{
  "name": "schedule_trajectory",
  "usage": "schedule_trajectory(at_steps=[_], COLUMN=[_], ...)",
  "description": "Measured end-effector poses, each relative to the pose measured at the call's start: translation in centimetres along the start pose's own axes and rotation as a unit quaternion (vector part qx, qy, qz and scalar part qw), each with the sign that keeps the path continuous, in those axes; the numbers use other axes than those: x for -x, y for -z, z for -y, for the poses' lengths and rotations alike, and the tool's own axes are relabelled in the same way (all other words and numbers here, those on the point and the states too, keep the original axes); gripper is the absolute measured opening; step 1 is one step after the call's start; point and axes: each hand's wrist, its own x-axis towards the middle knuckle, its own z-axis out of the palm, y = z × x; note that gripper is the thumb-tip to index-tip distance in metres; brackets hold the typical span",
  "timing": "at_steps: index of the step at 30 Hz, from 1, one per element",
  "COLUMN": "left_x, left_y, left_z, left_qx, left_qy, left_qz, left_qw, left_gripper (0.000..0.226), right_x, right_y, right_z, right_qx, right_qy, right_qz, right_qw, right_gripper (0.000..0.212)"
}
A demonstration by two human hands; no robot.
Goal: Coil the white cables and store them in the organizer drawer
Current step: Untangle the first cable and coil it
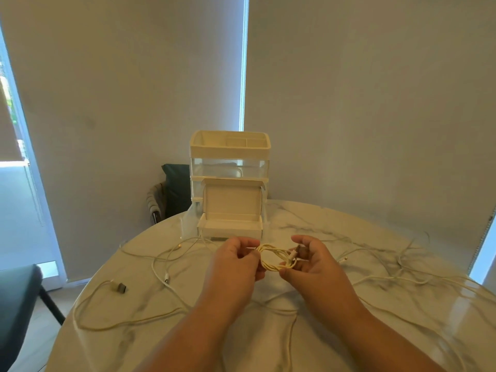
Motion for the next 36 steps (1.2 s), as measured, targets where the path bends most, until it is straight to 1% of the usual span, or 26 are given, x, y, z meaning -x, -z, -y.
schedule_trajectory(at_steps=[3,5,7,9,11,13,16,17,19,21,23,25,29,32,36], left_x=[-0.4,-0.9,-1.4,-2.2,-2.8,-3.8,-5.0,-5.3,-5.6,-6.2,-6.8,-7.4,-8.1,-8.5,-8.8], left_y=[0.3,0.6,0.9,1.3,2.0,2.6,3.4,3.6,4.1,4.8,5.4,5.9,6.3,6.6,7.2], left_z=[-1.0,-2.6,-4.3,-5.7,-6.7,-6.9,-6.4,-5.9,-4.6,-3.3,-2.7,-2.5,-1.8,-1.5,-1.2], left_qx=[-0.015,-0.060,-0.128,-0.242,-0.312,-0.323,-0.327,-0.322,-0.313,-0.348,-0.411,-0.447,-0.491,-0.494,-0.490], left_qy=[0.004,0.005,-0.006,-0.043,-0.063,-0.065,-0.099,-0.115,-0.144,-0.179,-0.194,-0.191,-0.166,-0.145,-0.127], left_qz=[-0.009,-0.002,0.014,0.035,0.054,0.070,0.058,0.051,0.032,-0.005,-0.030,-0.033,-0.014,-0.019,-0.034], left_qw=[1.000,0.998,0.992,0.969,0.947,0.942,0.938,0.938,0.938,0.920,0.890,0.873,0.855,0.857,0.862], left_gripper=[0.015,0.015,0.015,0.013,0.011,0.008,0.007,0.009,0.020,0.032,0.035,0.033,0.033,0.034,0.035], right_x=[-1.3,-2.5,-3.5,-4.6,-5.4,-6.0,-7.1,-7.7,-9.0,-10.7,-12.5,-14.1,-16.6,-18.2,-20.3], right_y=[-0.3,-0.5,-0.4,-0.3,-0.4,-0.8,-1.6,-1.8,-2.2,-2.5,-2.7,-3.0,-3.3,-3.8,-5.1], right_z=[0.5,1.2,2.0,2.5,2.6,2.6,2.8,2.8,3.1,3.4,3.4,3.0,1.8,0.9,0.6], right_qx=[0.024,0.068,0.097,0.101,0.099,0.114,0.137,0.150,0.184,0.215,0.246,0.269,0.303,0.321,0.371], right_qy=[-0.007,-0.001,-0.001,-0.009,-0.020,-0.023,-0.012,-0.006,0.005,0.011,0.012,0.012,0.011,0.015,0.023], right_qz=[0.009,0.013,0.022,0.032,0.045,0.053,0.066,0.065,0.058,0.057,0.053,0.049,0.043,0.049,0.075], right_qw=[1.000,0.998,0.995,0.994,0.994,0.992,0.988,0.987,0.981,0.975,0.968,0.962,0.952,0.946,0.926], right_gripper=[0.065,0.066,0.069,0.075,0.073,0.068,0.059,0.054,0.048,0.047,0.049,0.050,0.051,0.051,0.054])
